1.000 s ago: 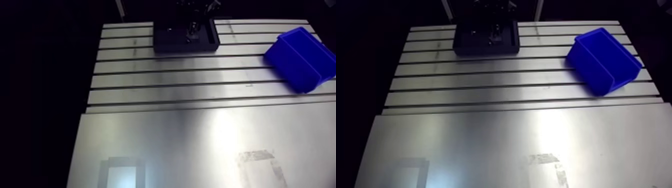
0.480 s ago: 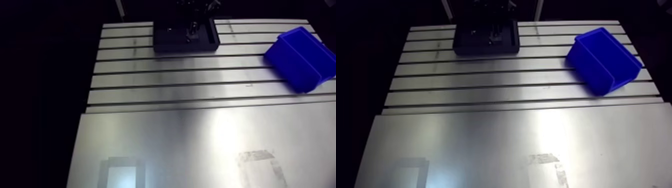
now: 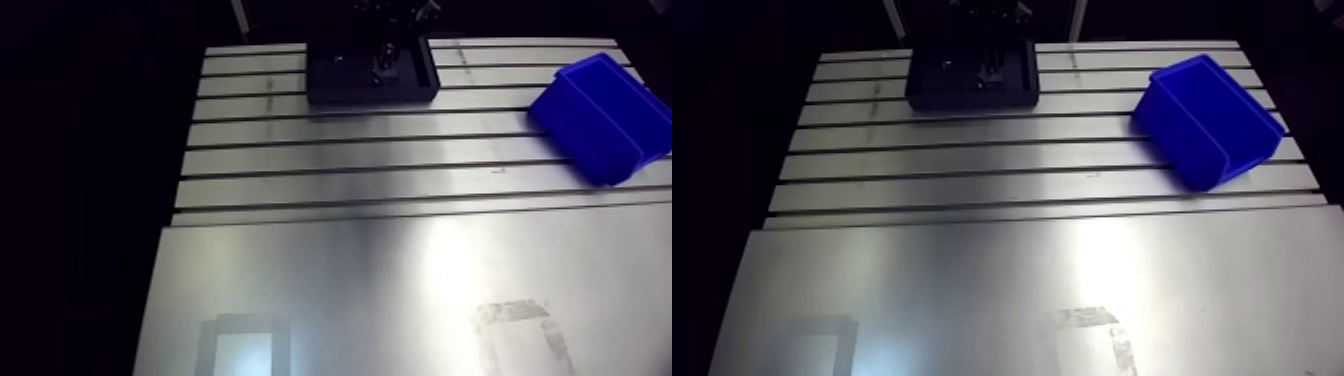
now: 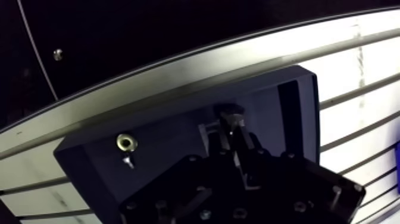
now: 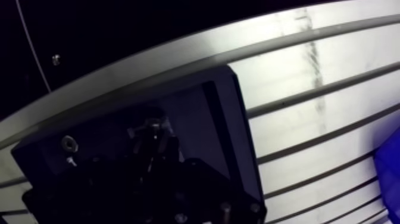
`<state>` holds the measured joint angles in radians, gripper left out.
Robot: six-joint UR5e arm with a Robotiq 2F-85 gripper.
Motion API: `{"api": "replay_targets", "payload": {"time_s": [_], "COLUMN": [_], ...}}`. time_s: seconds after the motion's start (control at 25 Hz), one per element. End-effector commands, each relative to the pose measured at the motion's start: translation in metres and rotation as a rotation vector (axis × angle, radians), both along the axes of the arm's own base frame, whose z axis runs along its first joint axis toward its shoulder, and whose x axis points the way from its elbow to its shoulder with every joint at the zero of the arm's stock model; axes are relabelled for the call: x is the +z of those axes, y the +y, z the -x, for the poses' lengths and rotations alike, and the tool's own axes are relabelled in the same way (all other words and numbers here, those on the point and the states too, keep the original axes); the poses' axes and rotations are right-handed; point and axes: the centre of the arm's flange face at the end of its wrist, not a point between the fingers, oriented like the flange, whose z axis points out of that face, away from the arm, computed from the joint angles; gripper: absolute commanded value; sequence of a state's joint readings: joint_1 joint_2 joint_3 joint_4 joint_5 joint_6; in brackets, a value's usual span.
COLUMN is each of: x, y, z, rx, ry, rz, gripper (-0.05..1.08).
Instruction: Pick up the M10 bolt from the tray and put it into the blue bin.
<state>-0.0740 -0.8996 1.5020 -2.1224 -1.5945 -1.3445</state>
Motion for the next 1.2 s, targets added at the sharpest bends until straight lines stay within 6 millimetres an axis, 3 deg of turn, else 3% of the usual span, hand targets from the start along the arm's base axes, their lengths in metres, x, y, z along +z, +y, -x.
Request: {"api": "replay_targets", "payload": {"time_s": [0.04,0.32,0.64,0.88,1.2], "x": [-0.001,0.010,0.080,0.141,0.195], "y": [0.002,0.000,-0.015,-0.016,-0.011], "z": [0.000,-0.002,-0.024,-0.058,-0.095], "rx": [-0.003,0.003,0.057,0.193,0.408], "ry": [-0.002,0.012,0.038,-0.003,0.020], "rz": [0.000,0.004,0.013,0.025,0.025], "gripper": [0.81,0.91,0.99,1.04,1.07]}}
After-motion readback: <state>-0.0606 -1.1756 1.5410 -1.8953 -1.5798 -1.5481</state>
